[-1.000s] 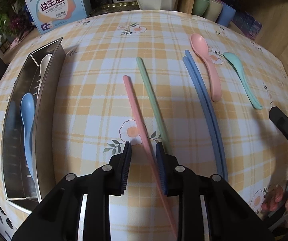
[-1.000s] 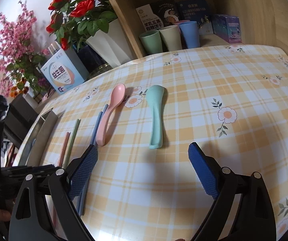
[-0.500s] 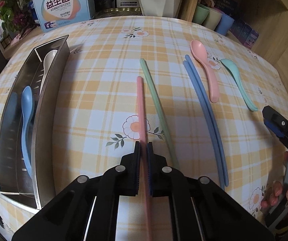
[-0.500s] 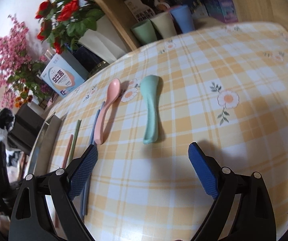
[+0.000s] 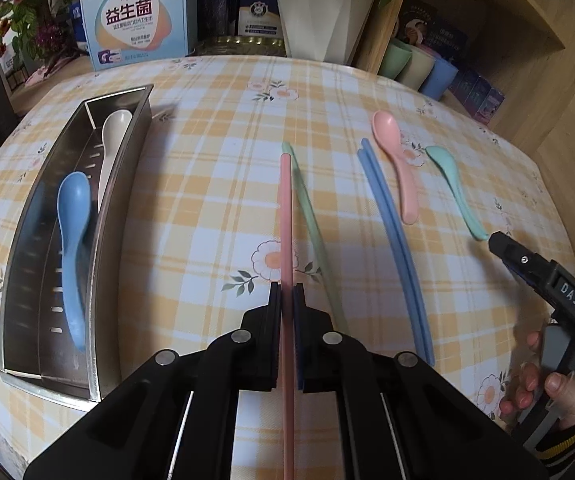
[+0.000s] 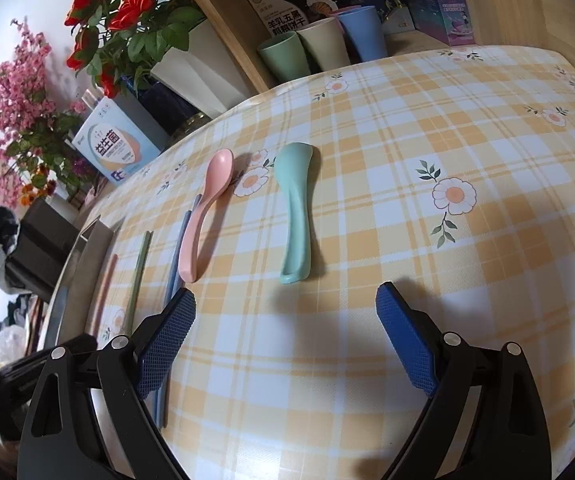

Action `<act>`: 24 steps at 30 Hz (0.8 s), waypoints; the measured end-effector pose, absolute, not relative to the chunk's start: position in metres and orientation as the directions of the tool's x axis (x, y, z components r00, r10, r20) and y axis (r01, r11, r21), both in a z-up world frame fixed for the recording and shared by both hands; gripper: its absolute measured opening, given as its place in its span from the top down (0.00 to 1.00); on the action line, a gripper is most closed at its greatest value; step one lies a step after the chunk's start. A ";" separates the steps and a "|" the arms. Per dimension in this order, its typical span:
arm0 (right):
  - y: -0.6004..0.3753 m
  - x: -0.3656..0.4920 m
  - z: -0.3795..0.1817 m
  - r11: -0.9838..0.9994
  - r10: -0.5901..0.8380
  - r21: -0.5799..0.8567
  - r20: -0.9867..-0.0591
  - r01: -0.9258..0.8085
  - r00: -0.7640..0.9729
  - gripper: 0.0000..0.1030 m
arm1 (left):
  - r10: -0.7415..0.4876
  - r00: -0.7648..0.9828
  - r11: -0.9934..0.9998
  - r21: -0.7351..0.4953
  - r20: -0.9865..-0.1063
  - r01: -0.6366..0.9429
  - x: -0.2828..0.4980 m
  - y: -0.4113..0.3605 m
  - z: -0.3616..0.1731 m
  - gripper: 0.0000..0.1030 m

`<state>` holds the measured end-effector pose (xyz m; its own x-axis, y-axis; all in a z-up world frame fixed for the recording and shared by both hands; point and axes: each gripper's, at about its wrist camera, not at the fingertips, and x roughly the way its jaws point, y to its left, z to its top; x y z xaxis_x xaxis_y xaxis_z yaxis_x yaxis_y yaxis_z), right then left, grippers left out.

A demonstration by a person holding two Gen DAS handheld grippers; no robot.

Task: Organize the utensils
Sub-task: 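Hold the pink chopstick in the left gripper while the right gripper grasps the teal spoon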

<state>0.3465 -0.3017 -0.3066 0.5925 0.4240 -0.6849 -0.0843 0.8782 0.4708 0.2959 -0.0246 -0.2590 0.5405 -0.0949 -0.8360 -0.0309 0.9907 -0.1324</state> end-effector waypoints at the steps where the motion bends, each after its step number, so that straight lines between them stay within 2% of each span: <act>1: -0.301 0.346 -0.307 0.880 0.421 0.466 -0.687 -0.084 0.592 0.14 | -0.099 0.544 0.990 -0.136 -0.834 -0.028 0.296 -0.025 -0.258 0.95; 10: -0.294 0.347 -0.305 0.906 0.381 0.414 -0.715 -0.084 0.586 0.14 | -0.128 0.557 0.983 -0.180 -0.821 -0.040 0.291 -0.014 -0.257 0.95; 22: -0.264 0.352 -0.296 0.955 0.296 0.264 -0.783 -0.138 0.548 0.15 | -0.183 0.574 0.970 -0.243 -0.798 -0.028 0.288 -0.001 -0.254 0.95; 23: -0.263 0.354 -0.294 0.953 0.300 0.267 -0.784 -0.140 0.544 0.17 | -0.188 0.576 0.969 -0.246 -0.796 -0.025 0.287 -0.001 -0.254 0.95; 24: -0.262 0.357 -0.293 0.954 0.298 0.265 -0.786 -0.140 0.542 0.24 | -0.191 0.577 0.968 -0.249 -0.794 -0.023 0.287 0.000 -0.254 0.95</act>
